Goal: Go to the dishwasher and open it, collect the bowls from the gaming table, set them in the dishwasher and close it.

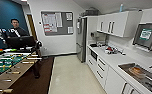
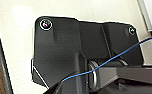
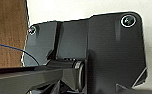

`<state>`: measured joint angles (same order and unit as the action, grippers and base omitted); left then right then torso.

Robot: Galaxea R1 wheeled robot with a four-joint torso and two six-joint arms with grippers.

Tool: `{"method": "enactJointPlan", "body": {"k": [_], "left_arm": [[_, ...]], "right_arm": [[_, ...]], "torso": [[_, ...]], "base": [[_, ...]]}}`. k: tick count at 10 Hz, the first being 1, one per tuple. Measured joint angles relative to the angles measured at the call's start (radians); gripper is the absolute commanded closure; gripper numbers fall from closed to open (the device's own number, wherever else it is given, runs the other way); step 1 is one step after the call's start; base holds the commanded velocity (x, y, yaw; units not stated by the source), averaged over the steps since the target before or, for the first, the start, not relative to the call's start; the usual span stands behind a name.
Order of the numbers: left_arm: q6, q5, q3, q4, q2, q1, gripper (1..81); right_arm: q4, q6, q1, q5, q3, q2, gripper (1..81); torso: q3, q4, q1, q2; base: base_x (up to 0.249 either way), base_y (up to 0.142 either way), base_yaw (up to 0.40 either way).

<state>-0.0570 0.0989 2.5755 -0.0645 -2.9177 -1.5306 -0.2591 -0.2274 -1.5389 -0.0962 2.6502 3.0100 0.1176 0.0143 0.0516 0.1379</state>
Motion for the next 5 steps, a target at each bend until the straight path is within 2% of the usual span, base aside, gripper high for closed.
{"method": "enactJointPlan", "body": {"k": [3,5], "left_arm": [[0.0,0.002,-0.074,0.0,0.043,-0.002,1.0],[0.0,0.001,-0.141,0.0,0.081,-0.003,1.0]], "right_arm": [[-0.003,0.0,0.005,0.002,-0.19,-0.087,1.0],[-0.004,0.0,0.004,0.003,-0.257,-0.126,1.0]], "torso": [[0.0,0.0,0.0,0.0],[0.0,0.0,0.0,0.0]], "base": [[0.0,0.0,0.325],[0.0,0.0,0.317]]}}
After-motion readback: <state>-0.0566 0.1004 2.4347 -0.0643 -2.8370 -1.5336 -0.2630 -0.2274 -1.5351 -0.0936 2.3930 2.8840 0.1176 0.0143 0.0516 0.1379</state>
